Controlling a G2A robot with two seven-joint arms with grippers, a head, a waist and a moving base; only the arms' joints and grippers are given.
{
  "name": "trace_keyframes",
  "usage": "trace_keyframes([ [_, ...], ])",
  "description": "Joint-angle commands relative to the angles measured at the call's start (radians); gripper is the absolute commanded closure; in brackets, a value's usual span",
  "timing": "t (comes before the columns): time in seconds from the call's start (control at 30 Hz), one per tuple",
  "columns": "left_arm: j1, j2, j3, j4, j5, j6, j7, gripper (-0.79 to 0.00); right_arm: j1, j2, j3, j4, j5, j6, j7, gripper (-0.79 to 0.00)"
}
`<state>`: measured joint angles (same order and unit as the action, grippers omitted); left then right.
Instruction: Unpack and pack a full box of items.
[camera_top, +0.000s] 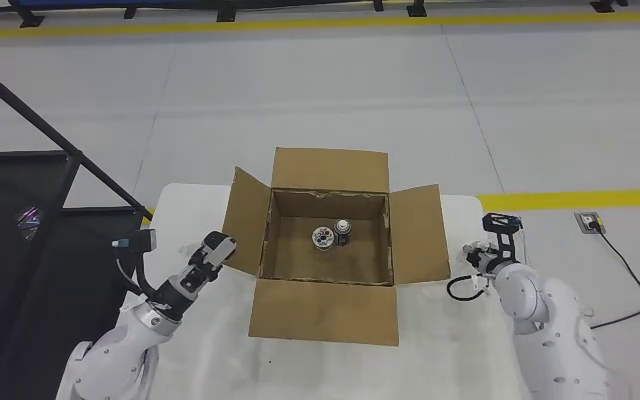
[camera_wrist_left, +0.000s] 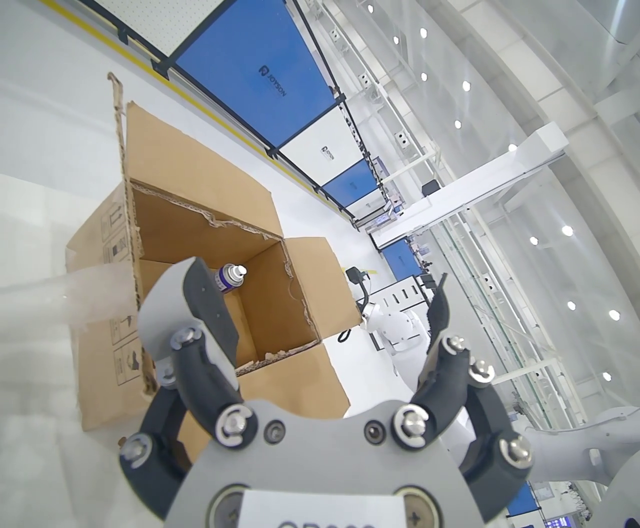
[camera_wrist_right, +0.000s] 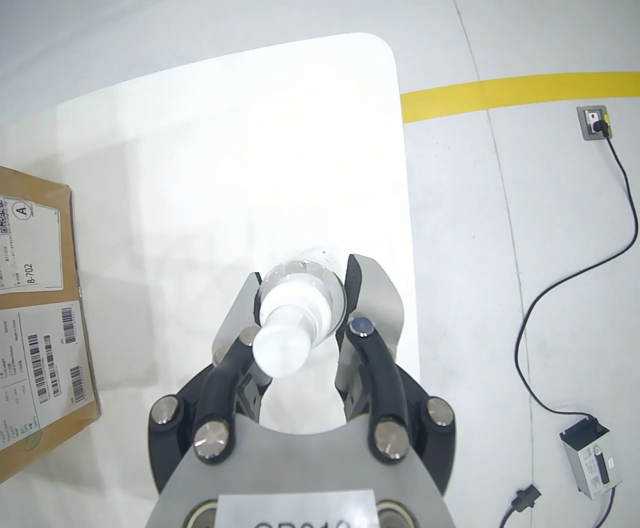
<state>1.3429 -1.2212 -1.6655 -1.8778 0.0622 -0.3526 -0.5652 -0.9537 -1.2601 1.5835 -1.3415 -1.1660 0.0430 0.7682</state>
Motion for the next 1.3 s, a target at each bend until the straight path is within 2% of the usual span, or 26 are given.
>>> trace_keyframes([
  [0.0, 0.000, 0.001, 0.001, 0.001, -0.001, 0.000, 0.002, -0.785, 0.004, 0.001, -0.003, 0.005, 0.001, 0.000, 0.002, -0.372],
  [0.03, 0.000, 0.002, 0.001, 0.002, -0.001, 0.001, 0.002, -0.785, 0.005, 0.001, -0.004, 0.006, 0.001, 0.001, 0.002, -0.391],
  [0.07, -0.001, 0.003, 0.001, 0.003, 0.000, 0.000, 0.000, -0.785, 0.006, 0.002, -0.005, 0.005, 0.002, 0.002, 0.002, -0.502],
  [0.1, -0.001, 0.004, 0.001, 0.004, 0.001, 0.000, 0.000, -0.785, 0.007, 0.002, -0.004, 0.001, 0.006, 0.004, 0.001, -0.662],
  [0.13, -0.001, 0.005, 0.001, 0.004, -0.001, 0.001, 0.002, -0.785, 0.006, 0.003, -0.003, -0.008, 0.007, 0.007, -0.003, -0.751],
  [0.17, 0.000, 0.006, -0.001, 0.004, -0.002, -0.001, 0.003, -0.785, 0.003, 0.004, 0.001, -0.021, 0.006, 0.012, -0.009, -0.785],
  [0.27, 0.006, 0.008, -0.006, 0.002, -0.007, -0.006, 0.005, -0.785, -0.017, 0.006, 0.021, -0.095, 0.015, 0.026, -0.037, -0.785],
  [0.37, 0.013, 0.010, -0.008, 0.000, -0.010, -0.010, 0.008, -0.785, -0.050, 0.008, 0.036, -0.228, 0.000, 0.064, -0.097, -0.785],
  [0.43, 0.019, 0.012, -0.011, -0.002, -0.011, -0.013, 0.011, -0.785, -0.079, 0.005, 0.033, -0.349, 0.016, 0.077, -0.162, -0.785],
  [0.5, 0.026, 0.013, -0.015, -0.005, -0.006, -0.016, 0.019, -0.785, -0.114, -0.002, 0.019, -0.483, 0.037, 0.109, -0.283, -0.785],
  [0.6, 0.043, 0.015, -0.026, -0.010, -0.011, -0.022, 0.036, -0.785, -0.157, -0.014, -0.069, -0.619, 0.160, 0.039, -0.361, -0.785],
  [0.67, 0.056, 0.016, -0.035, -0.013, -0.017, -0.029, 0.043, -0.785, -0.141, -0.017, -0.147, -0.637, 0.169, -0.009, -0.304, -0.785],
  [0.8, 0.084, 0.019, -0.046, -0.026, -0.024, -0.037, 0.051, -0.785, -0.019, -0.032, -0.347, -0.537, 0.179, -0.077, -0.122, -0.785],
  [0.97, 0.087, 0.019, -0.047, -0.027, -0.024, -0.038, 0.053, -0.785, 0.165, -0.069, -0.550, -0.278, 0.154, -0.017, 0.027, -0.785],
  [1.07, 0.087, 0.019, -0.047, -0.027, -0.024, -0.038, 0.053, -0.785, 0.249, -0.095, -0.628, -0.125, 0.156, 0.018, 0.029, -0.785],
  [1.27, 0.087, 0.019, -0.047, -0.027, -0.024, -0.038, 0.053, -0.785, 0.352, -0.141, -0.713, 0.096, 0.190, 0.056, -0.048, -0.785],
])
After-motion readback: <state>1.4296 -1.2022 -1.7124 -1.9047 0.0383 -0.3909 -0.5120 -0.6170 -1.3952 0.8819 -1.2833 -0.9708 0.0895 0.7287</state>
